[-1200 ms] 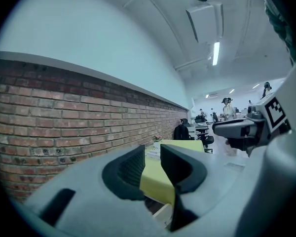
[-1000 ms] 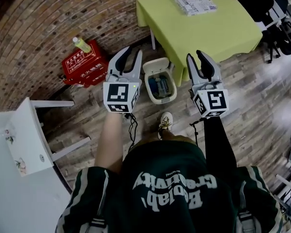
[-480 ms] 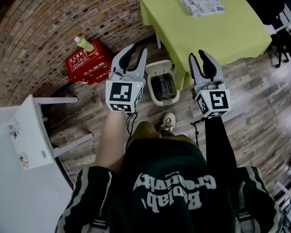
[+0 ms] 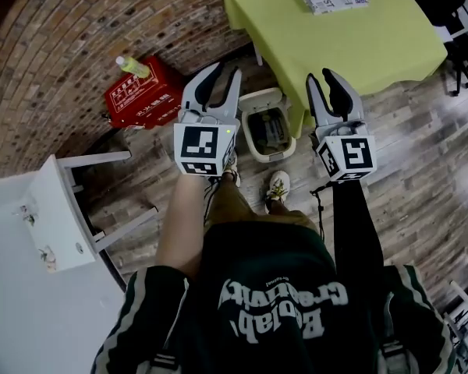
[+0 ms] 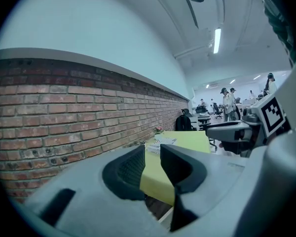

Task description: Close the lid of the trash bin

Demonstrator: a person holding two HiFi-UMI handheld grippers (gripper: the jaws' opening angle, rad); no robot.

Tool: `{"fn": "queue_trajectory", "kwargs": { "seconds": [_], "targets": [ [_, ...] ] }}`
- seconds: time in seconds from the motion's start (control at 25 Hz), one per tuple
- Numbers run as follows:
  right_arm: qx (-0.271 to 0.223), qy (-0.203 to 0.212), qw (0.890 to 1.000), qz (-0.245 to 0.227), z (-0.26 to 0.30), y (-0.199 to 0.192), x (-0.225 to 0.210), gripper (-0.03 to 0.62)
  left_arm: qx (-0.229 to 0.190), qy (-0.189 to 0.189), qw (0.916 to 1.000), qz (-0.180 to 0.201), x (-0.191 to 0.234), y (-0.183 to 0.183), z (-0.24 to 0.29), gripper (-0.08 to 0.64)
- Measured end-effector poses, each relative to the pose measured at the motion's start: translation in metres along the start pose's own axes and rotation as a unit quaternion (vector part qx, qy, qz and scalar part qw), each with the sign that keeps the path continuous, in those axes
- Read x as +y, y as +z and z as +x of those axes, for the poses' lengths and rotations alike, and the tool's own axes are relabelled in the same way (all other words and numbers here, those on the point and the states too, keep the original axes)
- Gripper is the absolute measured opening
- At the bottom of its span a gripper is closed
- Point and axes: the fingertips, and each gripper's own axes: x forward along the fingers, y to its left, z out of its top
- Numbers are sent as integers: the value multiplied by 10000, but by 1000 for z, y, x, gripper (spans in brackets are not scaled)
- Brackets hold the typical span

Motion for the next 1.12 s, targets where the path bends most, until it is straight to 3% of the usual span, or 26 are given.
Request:
{"fn": "queue_trajectory", "kwargs": {
  "seconds": [0.2, 0.48, 0.8, 1.12],
  "targets": [
    [48, -214, 9997, 53, 20, -11, -2, 132, 189, -241, 9995, 49, 12, -17, 22, 104],
    [227, -902, 9956, 98, 53, -35, -9, 127, 375, -1096, 9932, 81, 27, -48, 69, 106],
    [462, -1681, 9847, 56, 70, -68, -14, 127, 545, -2048, 9773, 82, 30, -98, 114, 106],
    [462, -2090, 9768, 99, 78, -98, -19, 133, 933, -2562, 9621, 34, 25, -165, 145, 101]
  ]
}}
